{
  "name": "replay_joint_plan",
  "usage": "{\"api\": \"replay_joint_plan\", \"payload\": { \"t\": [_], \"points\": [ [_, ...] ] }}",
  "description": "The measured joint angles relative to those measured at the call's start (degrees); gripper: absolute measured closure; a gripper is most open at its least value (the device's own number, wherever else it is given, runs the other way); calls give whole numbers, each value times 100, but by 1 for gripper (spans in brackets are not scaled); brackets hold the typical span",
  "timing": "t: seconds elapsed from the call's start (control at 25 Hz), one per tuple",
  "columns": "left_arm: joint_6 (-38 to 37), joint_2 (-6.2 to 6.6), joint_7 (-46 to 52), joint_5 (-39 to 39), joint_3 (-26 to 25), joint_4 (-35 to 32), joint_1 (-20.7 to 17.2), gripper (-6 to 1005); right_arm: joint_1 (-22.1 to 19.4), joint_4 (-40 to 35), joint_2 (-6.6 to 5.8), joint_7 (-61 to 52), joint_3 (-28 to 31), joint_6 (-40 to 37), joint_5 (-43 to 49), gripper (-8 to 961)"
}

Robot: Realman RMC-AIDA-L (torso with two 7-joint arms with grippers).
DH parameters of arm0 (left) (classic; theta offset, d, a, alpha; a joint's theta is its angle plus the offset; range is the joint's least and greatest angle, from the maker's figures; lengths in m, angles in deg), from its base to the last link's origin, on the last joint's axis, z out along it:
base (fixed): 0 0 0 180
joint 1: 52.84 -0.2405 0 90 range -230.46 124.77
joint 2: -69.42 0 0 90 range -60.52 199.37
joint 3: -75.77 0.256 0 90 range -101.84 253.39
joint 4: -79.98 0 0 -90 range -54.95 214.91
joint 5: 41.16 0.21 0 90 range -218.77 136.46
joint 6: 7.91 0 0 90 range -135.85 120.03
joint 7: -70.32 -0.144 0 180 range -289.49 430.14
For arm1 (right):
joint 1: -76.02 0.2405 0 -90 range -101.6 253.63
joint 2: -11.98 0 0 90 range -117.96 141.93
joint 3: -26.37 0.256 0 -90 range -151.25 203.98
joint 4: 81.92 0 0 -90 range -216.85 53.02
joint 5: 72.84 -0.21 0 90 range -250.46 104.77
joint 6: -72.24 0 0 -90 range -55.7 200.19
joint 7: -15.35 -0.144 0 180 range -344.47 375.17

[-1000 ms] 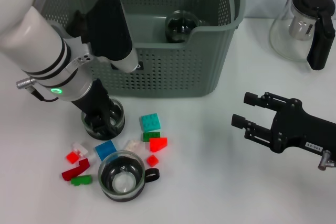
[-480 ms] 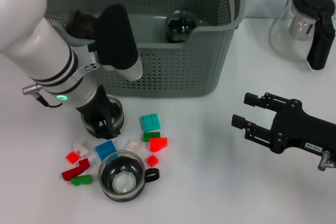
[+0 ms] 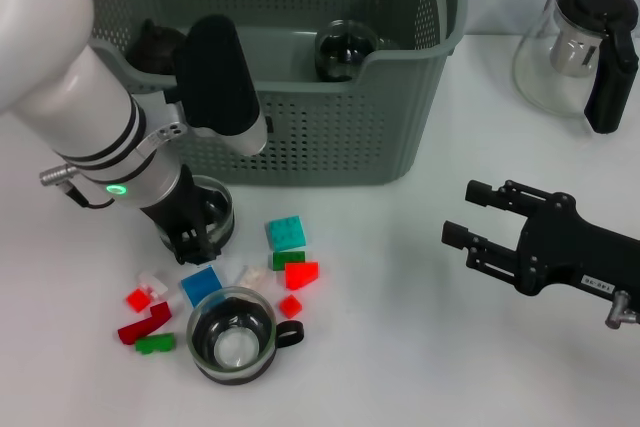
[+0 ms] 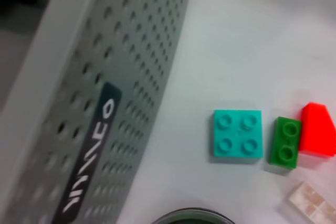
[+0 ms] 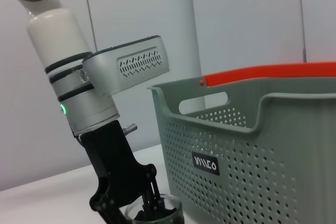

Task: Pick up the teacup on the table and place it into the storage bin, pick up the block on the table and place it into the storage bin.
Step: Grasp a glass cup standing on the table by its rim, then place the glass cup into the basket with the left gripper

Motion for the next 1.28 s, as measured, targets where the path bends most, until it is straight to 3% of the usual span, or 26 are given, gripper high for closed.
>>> {"api": "replay_joint_plan", "payload": {
  "t": [0.12,0.68,0.76,0.96,1.08,1.2,1.28],
  "points": [
    [20,8,70,13,-39,2,20,593,-9,0,-1,0,0,0,0,308],
    [-270,25,79,32,-54,-112,18,951,24,10,-12,0,0,-22,0,308],
    [-417,27,-5,22,-132,-234,-3,953,29,10,-16,0,0,-20,0,308],
    [-1356,30,-710,-79,-1088,-758,1,957,35,9,-24,0,0,-19,0,308],
    [-2336,73,-1316,-390,-1980,-1048,88,956,28,9,-30,0,0,-18,0,309],
    [-3185,201,-1864,-1010,-2858,-1046,198,957,21,8,-30,0,0,2,0,309],
    [-3544,381,-2139,-1643,-3433,-845,250,957,33,8,-30,0,0,8,0,309]
  ]
}}
